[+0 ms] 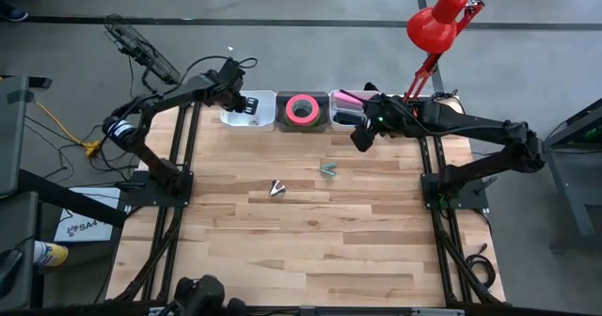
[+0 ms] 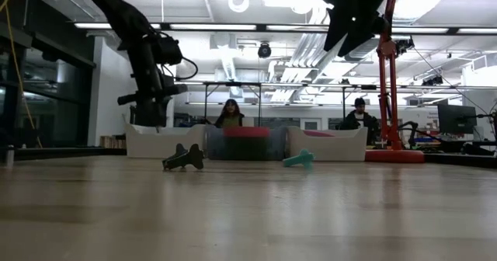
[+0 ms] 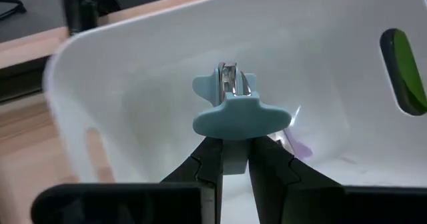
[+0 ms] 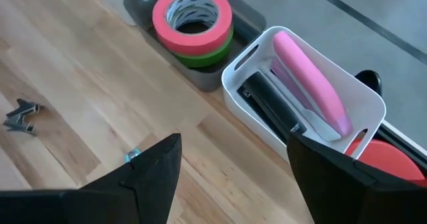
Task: Pick and place Stapler, Stapler remover, tape
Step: Put the blue staple remover into the left white bin, then put the light blue staple remover into the white bin
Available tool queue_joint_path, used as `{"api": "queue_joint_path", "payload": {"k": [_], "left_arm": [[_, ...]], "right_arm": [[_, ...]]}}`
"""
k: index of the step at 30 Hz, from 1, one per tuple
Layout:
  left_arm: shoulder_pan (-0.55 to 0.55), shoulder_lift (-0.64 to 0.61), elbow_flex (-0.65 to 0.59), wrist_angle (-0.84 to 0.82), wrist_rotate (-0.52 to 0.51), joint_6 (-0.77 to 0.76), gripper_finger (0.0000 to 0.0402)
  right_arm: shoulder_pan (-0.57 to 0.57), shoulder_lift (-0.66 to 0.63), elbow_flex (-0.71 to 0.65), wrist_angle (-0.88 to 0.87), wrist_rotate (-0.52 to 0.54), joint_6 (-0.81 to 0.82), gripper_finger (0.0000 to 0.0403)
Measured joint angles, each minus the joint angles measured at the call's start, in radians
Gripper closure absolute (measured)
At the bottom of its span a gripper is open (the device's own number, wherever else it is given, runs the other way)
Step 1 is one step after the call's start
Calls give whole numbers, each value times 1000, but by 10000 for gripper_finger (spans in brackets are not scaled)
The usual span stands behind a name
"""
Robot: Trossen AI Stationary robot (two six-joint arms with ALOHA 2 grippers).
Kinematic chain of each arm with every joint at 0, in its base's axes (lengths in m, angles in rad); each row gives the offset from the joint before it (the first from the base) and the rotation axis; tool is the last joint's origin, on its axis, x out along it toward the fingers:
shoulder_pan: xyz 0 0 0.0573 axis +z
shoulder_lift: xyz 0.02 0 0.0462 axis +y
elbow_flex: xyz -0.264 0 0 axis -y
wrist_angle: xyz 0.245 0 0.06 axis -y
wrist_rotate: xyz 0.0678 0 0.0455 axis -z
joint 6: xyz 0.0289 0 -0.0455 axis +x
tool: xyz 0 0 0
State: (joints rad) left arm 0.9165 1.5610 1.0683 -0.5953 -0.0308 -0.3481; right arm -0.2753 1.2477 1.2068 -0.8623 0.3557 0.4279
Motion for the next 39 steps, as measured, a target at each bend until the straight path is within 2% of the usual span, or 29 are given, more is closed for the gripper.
{"api": "queue_joint_path", "payload": {"k": [12,19,28,33,39], "left_arm": [[0,78,0,28,24,5,360],[0,94,0,27,43,6,316],[0,94,0,27,66,11,307],[1,94,17,0,93,69,296],[0,94,103,-62,128,193,287]], "right_arm": [[0,0,0,0,-2,45,139],[0,0,0,0,-26,45,139],[0,0,0,-1,-47,35,139],[0,1,0,18,-94,-61,139],[0,9,-45,87,-121,-196,139]]}}
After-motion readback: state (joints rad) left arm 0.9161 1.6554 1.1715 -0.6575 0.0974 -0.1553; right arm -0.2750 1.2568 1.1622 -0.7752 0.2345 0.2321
